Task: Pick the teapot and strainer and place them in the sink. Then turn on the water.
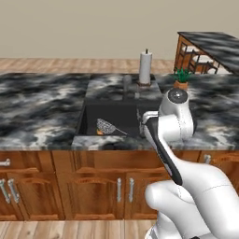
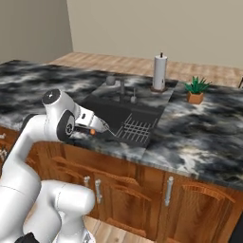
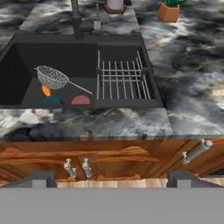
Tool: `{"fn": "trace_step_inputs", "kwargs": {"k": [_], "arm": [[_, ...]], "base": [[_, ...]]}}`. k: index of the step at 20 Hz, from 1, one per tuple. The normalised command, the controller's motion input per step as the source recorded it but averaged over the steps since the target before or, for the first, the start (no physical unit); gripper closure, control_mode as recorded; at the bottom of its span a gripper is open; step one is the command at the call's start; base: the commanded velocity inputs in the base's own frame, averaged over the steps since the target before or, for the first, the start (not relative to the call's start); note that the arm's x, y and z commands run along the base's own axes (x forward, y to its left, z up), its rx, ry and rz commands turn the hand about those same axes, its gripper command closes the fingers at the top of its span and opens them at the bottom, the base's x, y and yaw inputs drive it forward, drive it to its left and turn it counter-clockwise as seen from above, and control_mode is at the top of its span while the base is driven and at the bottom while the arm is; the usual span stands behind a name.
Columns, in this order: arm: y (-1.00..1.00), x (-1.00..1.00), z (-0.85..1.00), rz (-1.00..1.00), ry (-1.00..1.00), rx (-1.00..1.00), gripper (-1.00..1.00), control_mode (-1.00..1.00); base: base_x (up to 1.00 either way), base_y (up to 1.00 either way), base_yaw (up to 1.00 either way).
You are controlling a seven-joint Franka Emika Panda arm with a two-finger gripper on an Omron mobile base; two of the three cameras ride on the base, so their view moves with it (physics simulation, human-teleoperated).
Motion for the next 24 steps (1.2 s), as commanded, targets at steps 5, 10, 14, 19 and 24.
{"fn": "trace_step_inputs", "kwargs": {"k": [5,10,14,19,24], "arm": [[0.0,0.0,0.0,0.0,0.0,0.0,-1.0,1.0],[0.0,0.0,0.0,0.0,0.0,0.0,-1.0,1.0],[0.0,0.0,0.0,0.0,0.0,0.0,-1.0,1.0],[0.0,0.0,0.0,0.0,0.0,0.0,-1.0,1.0],[0.0,0.0,0.0,0.0,0.0,0.0,-1.0,1.0]], "base": [[0.45,-0.69,0.04],[0.64,-0.44,0.0],[0.58,-0.29,0.0],[0.61,-0.01,0.0],[0.38,-0.05,0.0]]}}
